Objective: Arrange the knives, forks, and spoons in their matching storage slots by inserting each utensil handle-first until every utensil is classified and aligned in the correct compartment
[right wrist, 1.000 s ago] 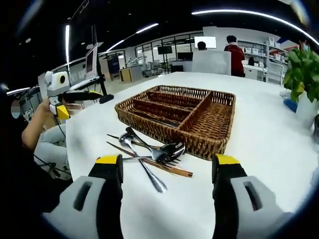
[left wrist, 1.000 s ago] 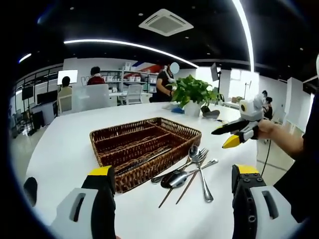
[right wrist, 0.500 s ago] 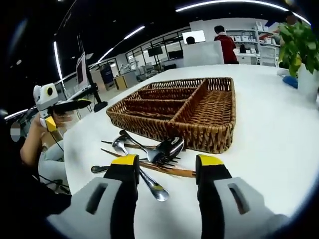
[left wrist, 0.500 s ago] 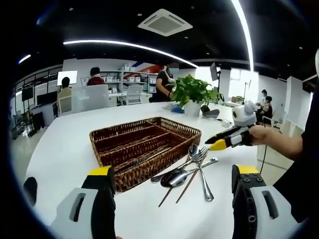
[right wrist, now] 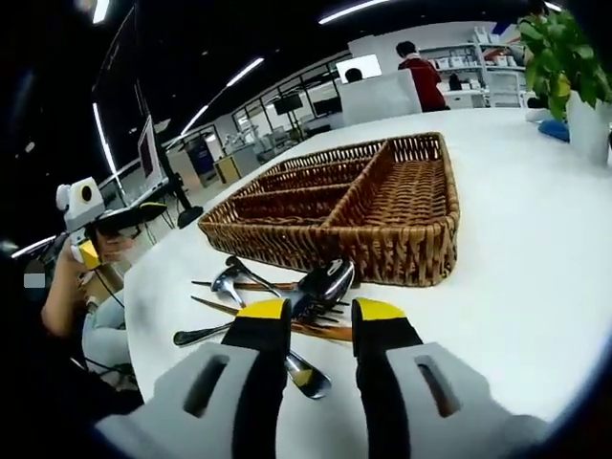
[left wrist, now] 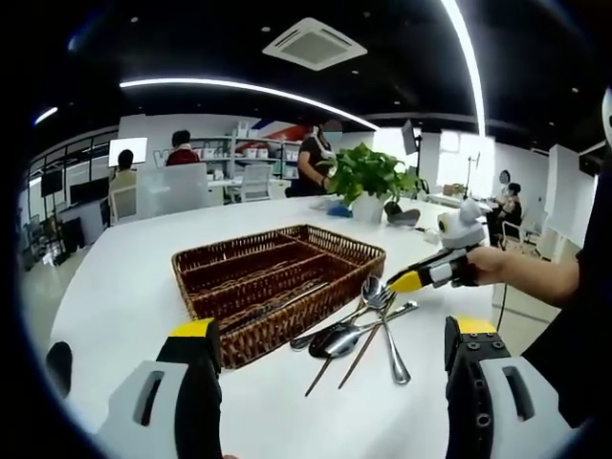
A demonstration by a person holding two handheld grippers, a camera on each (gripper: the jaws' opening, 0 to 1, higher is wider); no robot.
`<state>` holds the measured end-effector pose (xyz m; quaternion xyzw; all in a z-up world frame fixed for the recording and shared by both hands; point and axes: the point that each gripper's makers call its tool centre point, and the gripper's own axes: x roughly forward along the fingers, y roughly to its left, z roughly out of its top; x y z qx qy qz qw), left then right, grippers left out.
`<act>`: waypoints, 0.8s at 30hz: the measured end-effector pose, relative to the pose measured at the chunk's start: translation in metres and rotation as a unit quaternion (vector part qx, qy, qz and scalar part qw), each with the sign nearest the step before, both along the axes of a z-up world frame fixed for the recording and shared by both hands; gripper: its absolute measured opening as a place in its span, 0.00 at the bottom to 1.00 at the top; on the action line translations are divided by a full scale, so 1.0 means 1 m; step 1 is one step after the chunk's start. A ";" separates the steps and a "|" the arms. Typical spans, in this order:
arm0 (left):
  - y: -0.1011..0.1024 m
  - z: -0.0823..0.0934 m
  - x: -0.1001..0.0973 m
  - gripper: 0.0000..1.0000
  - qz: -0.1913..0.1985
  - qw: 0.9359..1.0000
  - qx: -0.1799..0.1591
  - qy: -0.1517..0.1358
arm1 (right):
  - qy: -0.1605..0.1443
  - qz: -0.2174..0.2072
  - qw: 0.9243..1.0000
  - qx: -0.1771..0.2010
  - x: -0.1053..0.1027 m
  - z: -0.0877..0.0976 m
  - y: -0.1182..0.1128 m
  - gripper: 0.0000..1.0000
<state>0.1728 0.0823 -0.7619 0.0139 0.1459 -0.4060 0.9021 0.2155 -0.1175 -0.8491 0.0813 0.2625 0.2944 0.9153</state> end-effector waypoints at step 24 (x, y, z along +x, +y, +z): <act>-0.001 -0.003 0.001 0.99 -0.002 1.000 0.004 0.001 | -0.011 0.010 1.000 -0.026 -0.005 0.000 -0.004 0.06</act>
